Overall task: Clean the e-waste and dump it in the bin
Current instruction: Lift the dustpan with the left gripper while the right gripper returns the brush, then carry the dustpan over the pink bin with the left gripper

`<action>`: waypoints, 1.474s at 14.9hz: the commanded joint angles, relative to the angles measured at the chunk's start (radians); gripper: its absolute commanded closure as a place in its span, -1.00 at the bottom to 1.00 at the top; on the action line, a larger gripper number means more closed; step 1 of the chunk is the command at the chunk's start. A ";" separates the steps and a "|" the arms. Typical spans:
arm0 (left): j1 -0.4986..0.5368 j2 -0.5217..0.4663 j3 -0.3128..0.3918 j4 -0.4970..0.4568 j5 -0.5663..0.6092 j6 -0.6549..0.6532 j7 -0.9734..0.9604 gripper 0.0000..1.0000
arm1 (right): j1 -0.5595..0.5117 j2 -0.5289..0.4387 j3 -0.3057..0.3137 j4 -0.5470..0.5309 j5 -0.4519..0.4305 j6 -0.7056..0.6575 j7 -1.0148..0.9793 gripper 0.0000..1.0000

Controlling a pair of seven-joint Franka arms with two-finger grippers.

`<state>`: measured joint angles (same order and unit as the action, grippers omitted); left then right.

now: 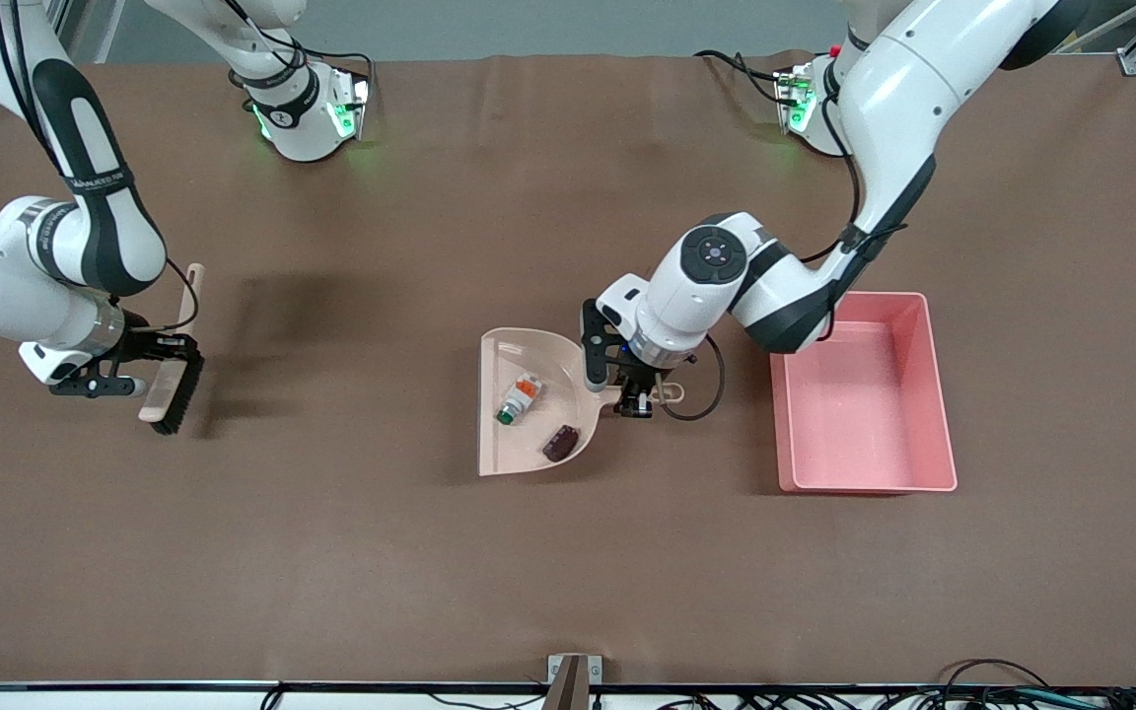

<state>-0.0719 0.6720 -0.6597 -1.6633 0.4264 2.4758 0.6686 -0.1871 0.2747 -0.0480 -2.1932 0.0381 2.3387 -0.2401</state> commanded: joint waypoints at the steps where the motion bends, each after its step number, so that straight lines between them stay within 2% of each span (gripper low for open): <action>1: 0.113 -0.060 -0.096 -0.012 -0.018 -0.070 0.009 0.72 | -0.029 0.014 0.022 -0.016 -0.014 -0.005 -0.002 0.99; 7: 0.393 -0.126 -0.305 -0.010 -0.008 -0.283 0.037 0.72 | -0.012 0.095 0.022 -0.016 -0.014 -0.001 -0.002 0.92; 10: 0.593 -0.129 -0.434 -0.026 -0.003 -0.375 0.101 0.71 | -0.008 0.101 0.022 -0.013 -0.014 0.002 -0.010 0.90; 12: 0.705 -0.132 -0.498 -0.030 0.037 -0.429 0.137 0.71 | -0.009 0.103 0.022 -0.011 -0.014 0.001 -0.008 0.56; 15: 0.828 -0.140 -0.522 -0.047 0.043 -0.468 0.232 0.72 | -0.009 0.103 0.023 -0.011 -0.014 -0.001 -0.001 0.51; 17: 0.889 -0.192 -0.522 -0.079 0.049 -0.475 0.252 0.72 | -0.009 0.103 0.023 -0.011 -0.012 -0.004 0.004 0.47; 19: 0.946 -0.232 -0.520 -0.107 0.049 -0.477 0.279 0.71 | -0.012 0.103 0.023 -0.011 -0.012 -0.004 0.004 0.21; 22: 1.052 -0.233 -0.520 -0.127 0.054 -0.475 0.420 0.71 | -0.015 0.103 0.023 -0.011 -0.011 -0.004 0.005 -0.12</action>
<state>0.8980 0.4864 -1.1647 -1.7530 0.4739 2.0000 1.0068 -0.1892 0.3733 -0.0326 -2.1973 0.0376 2.3287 -0.2405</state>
